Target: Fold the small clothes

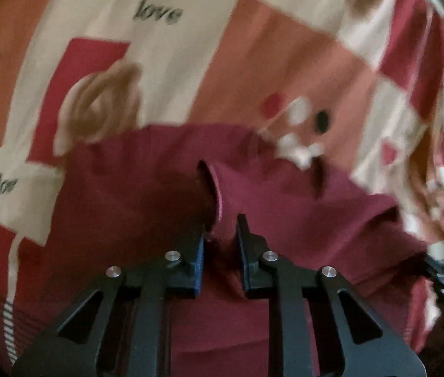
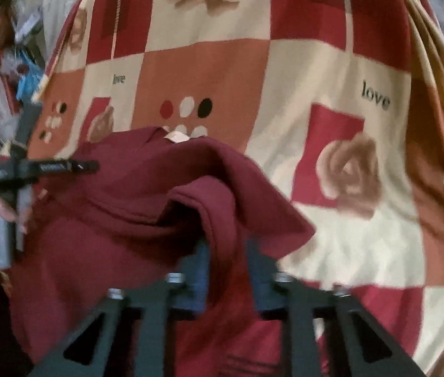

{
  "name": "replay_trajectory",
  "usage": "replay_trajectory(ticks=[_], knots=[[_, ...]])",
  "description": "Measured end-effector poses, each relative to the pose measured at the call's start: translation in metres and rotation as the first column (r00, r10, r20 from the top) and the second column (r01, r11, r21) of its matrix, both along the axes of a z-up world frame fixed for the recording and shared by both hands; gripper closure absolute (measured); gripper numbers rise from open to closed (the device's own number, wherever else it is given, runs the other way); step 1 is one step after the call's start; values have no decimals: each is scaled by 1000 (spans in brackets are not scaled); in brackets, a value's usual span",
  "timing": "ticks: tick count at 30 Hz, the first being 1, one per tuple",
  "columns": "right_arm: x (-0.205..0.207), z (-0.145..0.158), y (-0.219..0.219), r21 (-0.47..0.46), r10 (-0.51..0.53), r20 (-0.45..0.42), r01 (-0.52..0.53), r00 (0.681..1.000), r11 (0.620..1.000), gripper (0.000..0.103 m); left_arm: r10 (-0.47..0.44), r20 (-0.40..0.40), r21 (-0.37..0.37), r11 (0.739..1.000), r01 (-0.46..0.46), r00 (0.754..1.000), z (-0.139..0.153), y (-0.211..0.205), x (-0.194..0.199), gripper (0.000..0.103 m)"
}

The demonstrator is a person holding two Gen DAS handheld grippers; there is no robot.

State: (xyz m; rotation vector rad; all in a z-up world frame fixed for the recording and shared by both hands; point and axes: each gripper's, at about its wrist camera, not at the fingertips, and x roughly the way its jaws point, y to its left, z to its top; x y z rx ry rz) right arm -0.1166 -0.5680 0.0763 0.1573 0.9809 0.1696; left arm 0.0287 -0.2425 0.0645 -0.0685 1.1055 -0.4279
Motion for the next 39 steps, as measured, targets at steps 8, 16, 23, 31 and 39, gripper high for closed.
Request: replay_trajectory(ticks=[8, 16, 23, 31, 39], knots=[[-35, 41, 13, 105, 158, 51, -162, 986, 981, 99, 80, 63, -29, 997, -78, 995, 39, 60, -21, 88], [-36, 15, 5, 107, 41, -18, -38, 999, 993, 95, 168, -69, -118, 977, -175, 983, -6, 98, -17, 88], [1, 16, 19, 155, 0, 26, -4, 1000, 988, 68, 144, -15, -95, 985, -145, 989, 0, 87, -18, 88], [-19, -15, 57, 110, 237, -120, -224, 964, 968, 67, 158, -35, -96, 982, -161, 987, -5, 95, -12, 88], [-15, 17, -22, 276, -48, -20, 52, 999, 960, 36, 165, -8, -106, 981, -164, 986, 3, 95, -14, 88]])
